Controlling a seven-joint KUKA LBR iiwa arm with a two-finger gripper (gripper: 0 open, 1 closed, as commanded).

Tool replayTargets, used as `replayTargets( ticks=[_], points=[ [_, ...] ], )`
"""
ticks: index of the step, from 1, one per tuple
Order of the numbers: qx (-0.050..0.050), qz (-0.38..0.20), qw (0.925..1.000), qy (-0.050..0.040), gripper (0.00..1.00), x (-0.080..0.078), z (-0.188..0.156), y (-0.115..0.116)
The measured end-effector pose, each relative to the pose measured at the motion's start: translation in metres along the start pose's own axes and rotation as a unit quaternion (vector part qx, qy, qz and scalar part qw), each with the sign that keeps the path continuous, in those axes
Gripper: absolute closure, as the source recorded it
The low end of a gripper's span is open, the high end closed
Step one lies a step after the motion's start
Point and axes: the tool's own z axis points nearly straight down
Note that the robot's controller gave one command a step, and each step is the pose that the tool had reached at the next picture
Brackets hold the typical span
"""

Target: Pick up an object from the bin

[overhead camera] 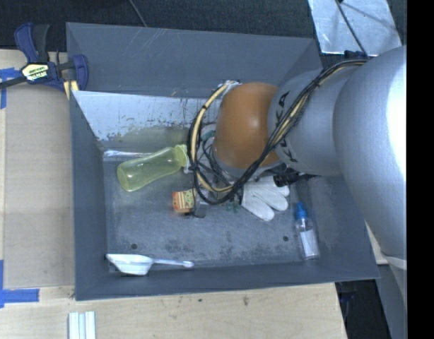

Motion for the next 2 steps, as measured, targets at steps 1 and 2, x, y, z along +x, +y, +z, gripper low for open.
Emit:
replayTargets(
  ticks=[1, 2],
  points=[
    [0.000, 0.000, 1.0000, 0.0000, 1.00, 0.000, 0.000, 0.000],
    [0.000, -0.006, 1.0000, 0.0009, 1.00, -0.006, -0.132, 0.017]
  ],
)
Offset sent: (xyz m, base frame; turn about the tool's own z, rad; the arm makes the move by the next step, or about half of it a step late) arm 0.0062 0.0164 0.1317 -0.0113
